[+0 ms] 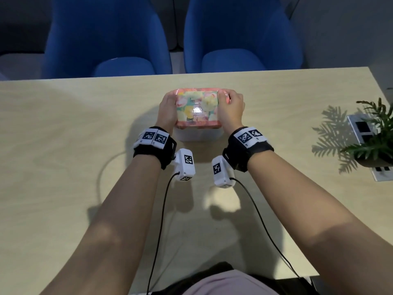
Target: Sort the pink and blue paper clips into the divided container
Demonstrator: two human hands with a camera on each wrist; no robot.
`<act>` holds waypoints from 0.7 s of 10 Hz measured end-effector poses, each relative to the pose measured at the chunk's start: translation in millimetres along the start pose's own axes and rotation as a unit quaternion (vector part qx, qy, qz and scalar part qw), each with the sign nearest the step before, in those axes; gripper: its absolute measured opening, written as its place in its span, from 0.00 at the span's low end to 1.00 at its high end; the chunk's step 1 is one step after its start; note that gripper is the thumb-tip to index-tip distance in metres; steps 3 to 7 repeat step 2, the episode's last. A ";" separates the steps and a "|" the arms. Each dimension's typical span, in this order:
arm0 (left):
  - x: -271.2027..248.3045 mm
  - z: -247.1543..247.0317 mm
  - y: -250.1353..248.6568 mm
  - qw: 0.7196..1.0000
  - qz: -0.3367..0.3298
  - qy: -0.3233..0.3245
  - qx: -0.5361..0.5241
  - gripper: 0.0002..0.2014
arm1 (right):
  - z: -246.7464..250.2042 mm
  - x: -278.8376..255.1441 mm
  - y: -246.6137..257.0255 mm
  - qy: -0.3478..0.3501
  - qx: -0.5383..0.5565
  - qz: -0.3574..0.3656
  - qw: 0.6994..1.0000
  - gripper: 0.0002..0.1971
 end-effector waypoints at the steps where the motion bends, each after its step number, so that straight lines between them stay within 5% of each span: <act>1: -1.6 -0.4 -6.5 1.000 -0.023 -0.009 0.014 0.18 | -7.1 5.3 1.2 0.043 -0.015 -0.002 0.999 0.17; 7: -0.6 4.0 -4.7 1.000 -0.020 -0.009 0.012 0.18 | -4.2 4.7 1.8 0.044 -0.021 -0.012 0.999 0.21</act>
Point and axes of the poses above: each hand's wrist, its own x-axis towards the middle knuckle, its own z-axis out of the back of the hand, y = z × x, the point moved 8 cm from there along x, towards the middle knuckle, and after that the axes turned 13 degrees about z, right-handed, at the moved point
